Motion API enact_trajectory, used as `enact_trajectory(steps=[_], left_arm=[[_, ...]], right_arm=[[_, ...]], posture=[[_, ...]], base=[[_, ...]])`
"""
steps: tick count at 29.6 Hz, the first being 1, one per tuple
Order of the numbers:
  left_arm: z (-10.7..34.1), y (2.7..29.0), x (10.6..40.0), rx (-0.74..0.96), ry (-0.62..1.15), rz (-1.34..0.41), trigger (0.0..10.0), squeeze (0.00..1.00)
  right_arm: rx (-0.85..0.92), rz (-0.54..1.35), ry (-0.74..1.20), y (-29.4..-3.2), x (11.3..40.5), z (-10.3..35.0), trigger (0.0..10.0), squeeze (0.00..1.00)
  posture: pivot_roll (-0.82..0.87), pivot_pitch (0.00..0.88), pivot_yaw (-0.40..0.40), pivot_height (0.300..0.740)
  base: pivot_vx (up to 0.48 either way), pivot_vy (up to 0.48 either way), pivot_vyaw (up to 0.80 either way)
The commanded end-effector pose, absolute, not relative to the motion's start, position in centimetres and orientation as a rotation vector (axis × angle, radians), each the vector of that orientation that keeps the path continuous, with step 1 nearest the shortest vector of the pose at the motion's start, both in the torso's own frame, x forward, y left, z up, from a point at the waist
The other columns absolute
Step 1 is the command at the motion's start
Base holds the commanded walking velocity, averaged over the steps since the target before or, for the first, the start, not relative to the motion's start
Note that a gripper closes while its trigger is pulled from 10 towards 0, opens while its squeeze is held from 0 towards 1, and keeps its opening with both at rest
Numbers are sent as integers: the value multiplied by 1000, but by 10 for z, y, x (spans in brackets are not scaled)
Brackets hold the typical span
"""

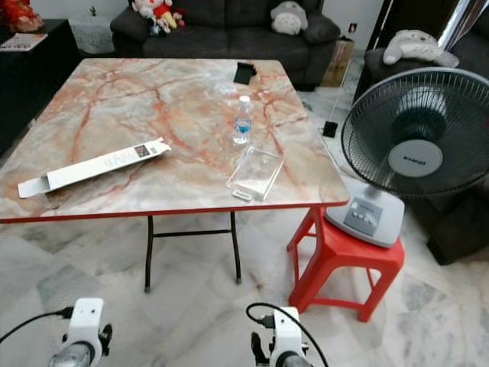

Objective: Picking trash to rubbish bin

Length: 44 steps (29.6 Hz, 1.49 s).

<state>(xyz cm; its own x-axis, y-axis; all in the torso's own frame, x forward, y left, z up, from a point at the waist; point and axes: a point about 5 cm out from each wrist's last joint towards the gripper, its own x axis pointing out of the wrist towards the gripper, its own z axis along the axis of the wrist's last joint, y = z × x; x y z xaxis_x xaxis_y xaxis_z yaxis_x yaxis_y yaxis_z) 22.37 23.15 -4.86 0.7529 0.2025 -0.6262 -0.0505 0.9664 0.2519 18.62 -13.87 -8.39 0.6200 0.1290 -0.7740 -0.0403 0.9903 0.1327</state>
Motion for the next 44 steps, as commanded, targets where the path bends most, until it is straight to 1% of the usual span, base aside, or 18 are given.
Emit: enact_trajectory(steps=[1,5,6,7,9,11,15,16,18,21,24,29,31,32,34,36,39,44], left_arm=[[-39,220,240,312,635,54,10000,0],[-34,215,247,339,600,19,10000,0],[-23,204,262,369,529,-46,10000,0],[-23,204,262,369,529,-46,10000,0],[-12,189,276,415,453,-137,10000,0],[-6,181,284,434,418,-177,10000,0],[1,174,291,431,385,-199,10000,0],[11,164,300,400,338,-217,10000,0],[24,152,312,357,280,-241,10000,0],[32,144,318,322,240,-260,10000,0],[53,131,329,211,131,-253,10000,0],[62,126,333,139,80,-227,10000,0],[66,129,333,84,56,-182,10000,0],[72,132,333,51,16,-149,10000,0],[84,135,333,60,-63,-126,10000,0],[87,136,334,55,-78,-119,10000,0],[99,136,342,27,-112,-91,10000,0],[110,123,352,41,-121,-142,10000,0]], right_arm=[[116,92,859,-139,195,-79,10000,0],[118,97,838,-138,200,-76,10000,0],[116,103,790,-137,211,-69,10000,0],[116,103,790,-137,211,-69,10000,0],[110,112,730,-136,226,-60,10000,0],[104,116,697,-136,234,-54,10000,0],[107,114,660,-136,242,-48,10000,0],[103,125,606,-135,254,-39,10000,0],[99,139,537,-133,268,-26,10000,0],[100,145,490,-132,276,-18,10000,0],[107,160,394,-130,287,-4,10000,0],[107,168,349,-130,290,1,10000,0],[107,169,319,-131,292,5,10000,0],[107,169,284,-132,295,9,10000,0],[112,162,216,-133,302,21,10000,0],[114,160,195,-133,304,24,10000,0],[113,147,128,-133,316,40,10000,0],[120,151,10,-125,338,73,10000,0]], posture=[[61,29,-23,740],[59,31,-23,740],[59,31,-24,740],[59,31,-24,740],[59,31,-24,740],[60,29,-26,740],[58,28,-24,740],[52,24,-23,740],[52,24,-23,740],[53,22,-23,740],[52,22,-25,740],[52,22,-25,740],[39,19,-23,740],[42,19,-24,740],[45,19,-27,740],[45,18,-27,740],[45,17,-30,740],[34,7,-26,740]], base=[[0,0,0],[0,0,0],[0,0,0],[0,0,0],[0,0,0],[0,0,0],[0,0,0],[0,0,0],[0,0,0],[0,0,0],[0,0,0],[0,0,0],[0,0,0],[0,0,0],[0,0,0],[0,0,0],[0,0,0],[0,0,0]])
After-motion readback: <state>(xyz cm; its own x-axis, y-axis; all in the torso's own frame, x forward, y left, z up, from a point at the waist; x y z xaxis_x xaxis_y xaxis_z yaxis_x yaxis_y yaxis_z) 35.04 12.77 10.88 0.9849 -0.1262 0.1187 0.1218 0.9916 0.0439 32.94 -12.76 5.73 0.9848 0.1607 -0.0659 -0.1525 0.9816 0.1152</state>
